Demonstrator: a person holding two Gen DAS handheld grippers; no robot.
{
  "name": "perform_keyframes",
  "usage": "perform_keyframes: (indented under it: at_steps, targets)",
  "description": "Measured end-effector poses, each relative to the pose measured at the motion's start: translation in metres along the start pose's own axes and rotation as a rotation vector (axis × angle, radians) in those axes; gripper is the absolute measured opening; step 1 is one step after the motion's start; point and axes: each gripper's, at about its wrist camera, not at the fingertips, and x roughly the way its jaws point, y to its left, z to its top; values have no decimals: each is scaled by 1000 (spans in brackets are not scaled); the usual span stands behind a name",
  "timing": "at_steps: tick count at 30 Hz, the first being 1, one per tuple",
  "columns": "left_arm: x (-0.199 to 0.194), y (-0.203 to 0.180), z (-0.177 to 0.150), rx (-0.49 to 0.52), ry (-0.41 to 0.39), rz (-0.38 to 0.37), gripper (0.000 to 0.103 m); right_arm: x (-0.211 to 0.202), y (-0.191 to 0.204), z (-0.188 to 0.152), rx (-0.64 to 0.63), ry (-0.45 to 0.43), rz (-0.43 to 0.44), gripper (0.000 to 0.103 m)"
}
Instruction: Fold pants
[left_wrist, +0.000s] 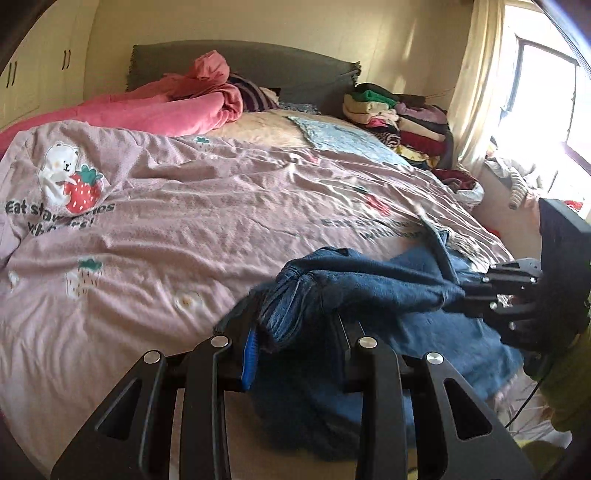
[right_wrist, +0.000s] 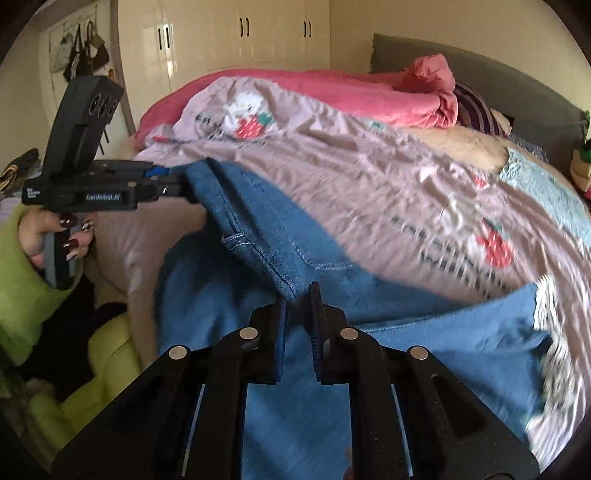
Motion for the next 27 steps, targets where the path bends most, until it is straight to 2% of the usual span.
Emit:
perform_keyframes:
  at_steps: [5, 11, 14, 18, 21, 23, 25, 27]
  targets:
    - [-19, -3, -34, -27, 12, -9, 29, -15, 29, -23, -15, 14, 42, 6]
    - [-20, -1, -65, -42, 74, 6, 32, -9, 58, -52, -46, 76, 65, 7]
    - [-18, 2, -77, -56, 100, 28, 39, 0, 63, -66, -51, 105, 61, 7]
    - [-23, 9, -86, -88, 127, 81, 41, 8, 65, -74, -41, 127, 63, 7]
    - [-35, 19, -87, -127, 116, 125, 41, 7, 68, -75, -56, 131, 63, 7]
    - [-52, 20, -85, -153, 76, 130, 41, 7, 67, -75, -47, 128, 73, 7]
    - [-61, 12, -77, -139, 45, 116, 41, 7, 66, -76, -36, 126, 80, 7]
    - [-61, -6, -68, -109, 25, 64, 39, 7, 67, -77, -32, 124, 84, 7]
